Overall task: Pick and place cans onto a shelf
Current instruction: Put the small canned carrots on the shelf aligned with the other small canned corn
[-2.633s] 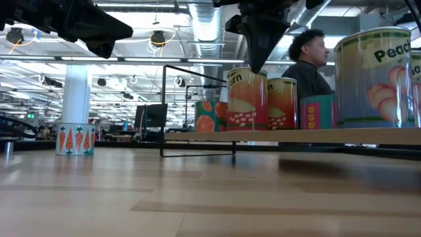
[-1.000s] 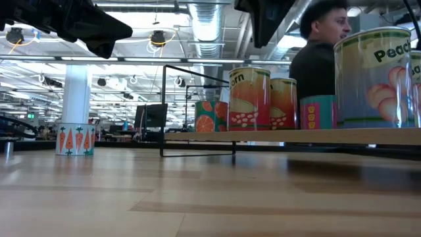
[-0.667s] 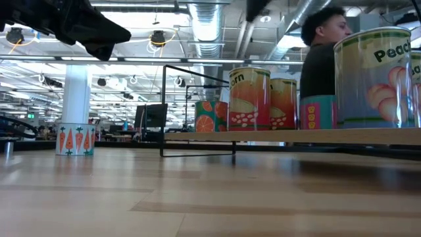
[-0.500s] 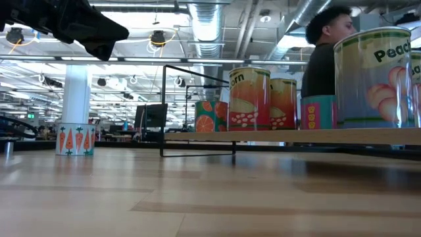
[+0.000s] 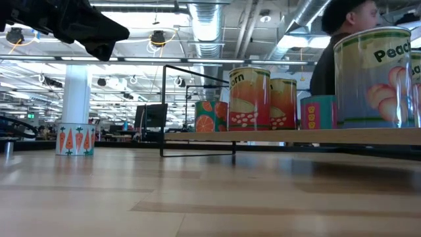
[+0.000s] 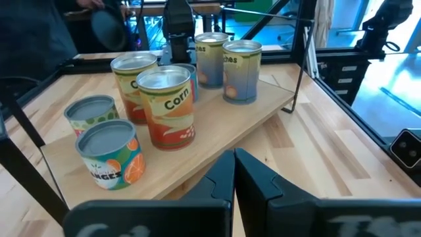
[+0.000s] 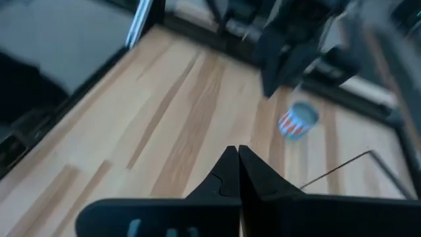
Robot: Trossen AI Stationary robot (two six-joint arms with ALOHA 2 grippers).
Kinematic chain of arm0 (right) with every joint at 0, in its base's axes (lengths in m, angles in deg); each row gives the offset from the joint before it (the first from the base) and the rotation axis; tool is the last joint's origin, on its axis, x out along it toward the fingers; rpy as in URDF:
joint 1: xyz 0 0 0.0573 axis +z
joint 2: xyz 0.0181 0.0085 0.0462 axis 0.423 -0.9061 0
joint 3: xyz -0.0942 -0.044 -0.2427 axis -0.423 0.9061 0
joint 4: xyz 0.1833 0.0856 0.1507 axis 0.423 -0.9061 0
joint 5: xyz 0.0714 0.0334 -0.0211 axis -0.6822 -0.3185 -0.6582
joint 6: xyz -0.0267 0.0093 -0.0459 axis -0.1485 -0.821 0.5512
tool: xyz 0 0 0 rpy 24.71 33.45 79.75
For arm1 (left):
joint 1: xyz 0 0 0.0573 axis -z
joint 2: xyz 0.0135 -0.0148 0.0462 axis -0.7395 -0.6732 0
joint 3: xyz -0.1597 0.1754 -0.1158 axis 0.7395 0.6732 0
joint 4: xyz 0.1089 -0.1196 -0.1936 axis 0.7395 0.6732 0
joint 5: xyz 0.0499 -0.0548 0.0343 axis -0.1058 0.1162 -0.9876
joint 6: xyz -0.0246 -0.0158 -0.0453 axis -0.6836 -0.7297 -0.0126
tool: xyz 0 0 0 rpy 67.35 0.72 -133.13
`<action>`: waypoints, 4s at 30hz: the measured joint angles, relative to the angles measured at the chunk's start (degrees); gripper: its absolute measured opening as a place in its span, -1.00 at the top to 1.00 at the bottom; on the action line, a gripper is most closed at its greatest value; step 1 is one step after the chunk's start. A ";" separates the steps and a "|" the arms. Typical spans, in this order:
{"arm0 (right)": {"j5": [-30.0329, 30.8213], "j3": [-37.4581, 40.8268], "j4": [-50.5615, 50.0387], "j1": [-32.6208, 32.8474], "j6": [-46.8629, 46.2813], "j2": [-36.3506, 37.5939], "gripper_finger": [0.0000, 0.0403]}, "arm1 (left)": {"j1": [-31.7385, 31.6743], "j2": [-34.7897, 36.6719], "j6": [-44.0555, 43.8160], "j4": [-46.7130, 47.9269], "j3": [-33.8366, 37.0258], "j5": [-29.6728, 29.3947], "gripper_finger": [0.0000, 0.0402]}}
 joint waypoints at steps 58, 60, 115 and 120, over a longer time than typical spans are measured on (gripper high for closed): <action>12.78 26.24 27.42 8.89 4.20 17.40 0.97 | 1.33 -17.21 -28.71 53.06 -14.37 -4.61 0.96; 12.78 26.24 27.44 8.89 4.17 17.40 0.97 | 2.82 -17.43 -25.55 47.92 -15.99 -0.18 0.97; 13.65 26.13 28.51 6.65 2.86 15.09 0.96 | 5.73 -36.07 -2.72 2.93 -24.49 6.81 0.88; 13.87 22.05 28.77 6.59 3.59 8.32 0.97 | 4.94 -31.44 -3.99 -12.87 -12.31 7.00 0.98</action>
